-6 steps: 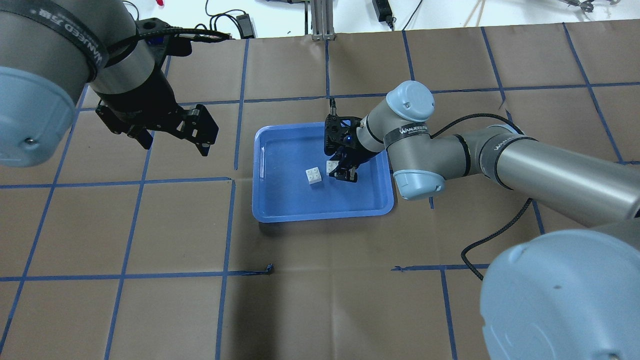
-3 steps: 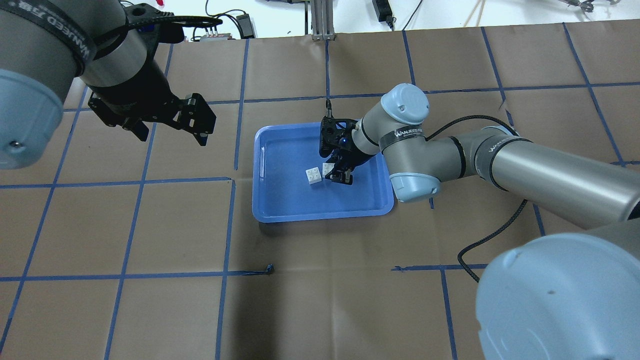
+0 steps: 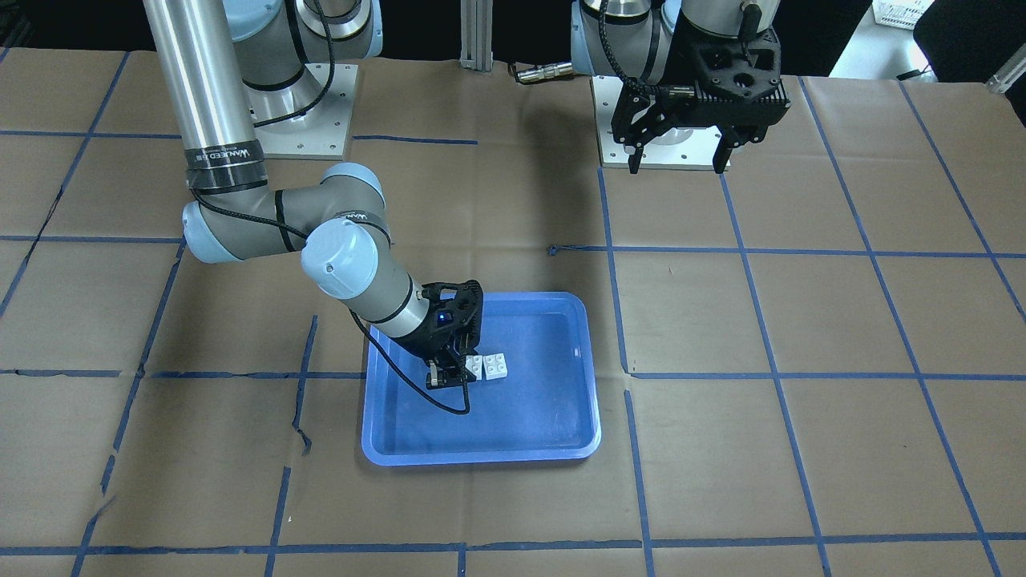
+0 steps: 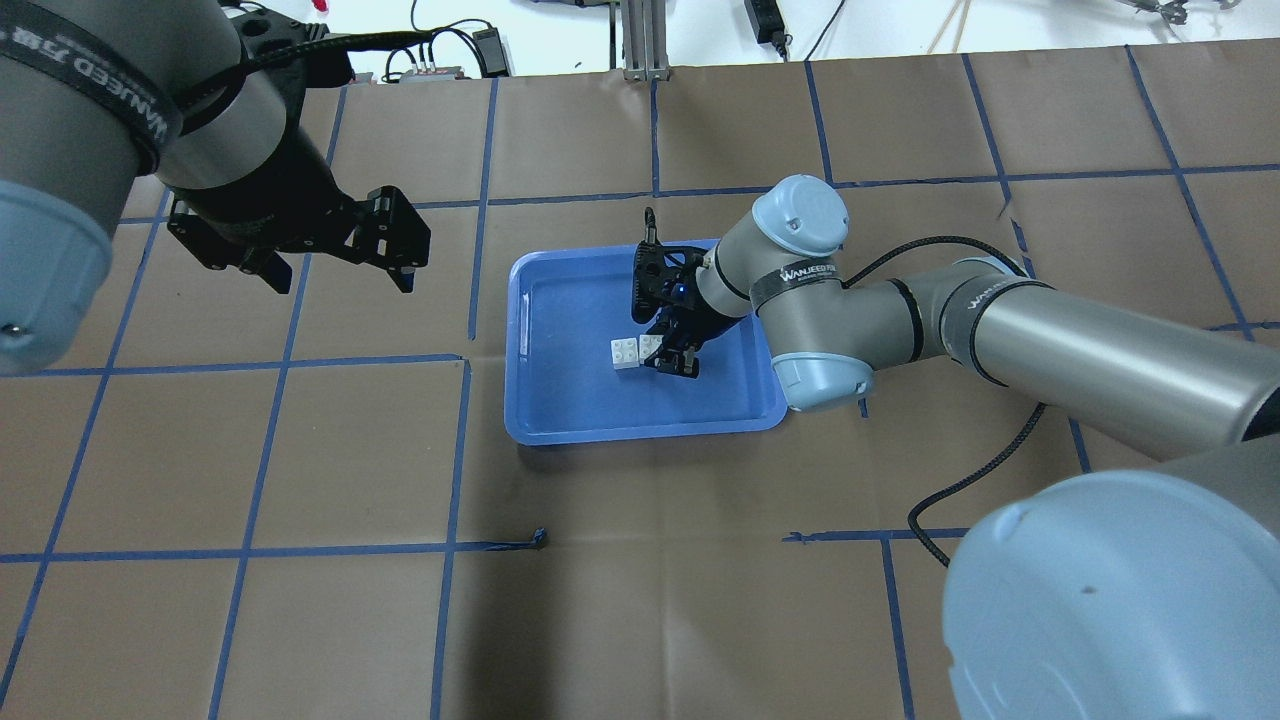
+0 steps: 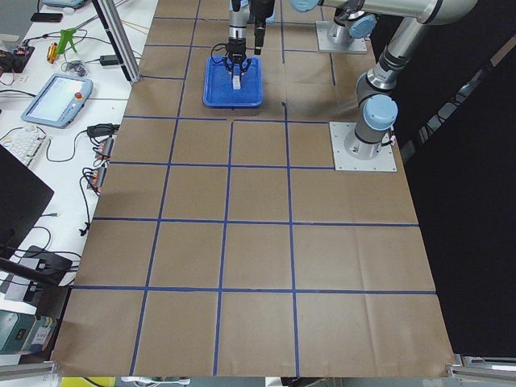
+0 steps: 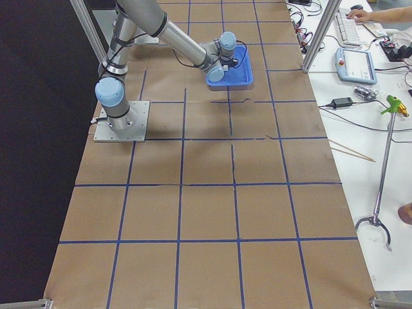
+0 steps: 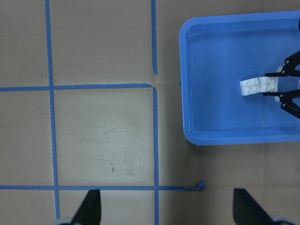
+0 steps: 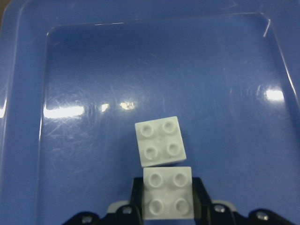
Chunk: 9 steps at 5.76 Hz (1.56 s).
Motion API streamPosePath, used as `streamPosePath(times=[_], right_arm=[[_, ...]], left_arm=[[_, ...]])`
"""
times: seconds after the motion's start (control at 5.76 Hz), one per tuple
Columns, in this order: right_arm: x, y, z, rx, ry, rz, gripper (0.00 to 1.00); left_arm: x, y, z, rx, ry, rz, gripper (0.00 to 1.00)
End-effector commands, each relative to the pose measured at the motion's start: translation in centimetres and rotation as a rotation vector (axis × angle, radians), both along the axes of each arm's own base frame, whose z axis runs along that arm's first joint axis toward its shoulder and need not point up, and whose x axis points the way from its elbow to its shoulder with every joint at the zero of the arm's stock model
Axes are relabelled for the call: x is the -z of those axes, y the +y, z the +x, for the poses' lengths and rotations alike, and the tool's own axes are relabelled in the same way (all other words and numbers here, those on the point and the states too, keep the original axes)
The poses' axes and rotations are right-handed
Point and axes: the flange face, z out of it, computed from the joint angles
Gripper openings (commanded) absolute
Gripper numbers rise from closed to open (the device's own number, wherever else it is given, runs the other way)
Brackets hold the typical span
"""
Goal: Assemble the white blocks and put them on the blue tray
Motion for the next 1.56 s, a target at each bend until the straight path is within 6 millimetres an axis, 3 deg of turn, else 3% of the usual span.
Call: streamPosePath(times=[0.0, 0.87, 1.39], right_arm=[[0.03, 0.11, 0.17, 0.001, 0.0, 0.002, 0.25], [0.19, 0.17, 0.15, 0.002, 0.001, 0.008, 0.25], [0.28, 0.13, 0.07, 0.006, 0.001, 0.011, 0.37]], left_arm=[[0.13, -0.19, 0.13, -0.002, 0.0, 0.002, 0.99], [-0.15, -0.5, 0.31, -0.001, -0.007, 0.008, 0.99], [0.0, -0.56, 0.36, -0.004, -0.006, 0.011, 0.99]])
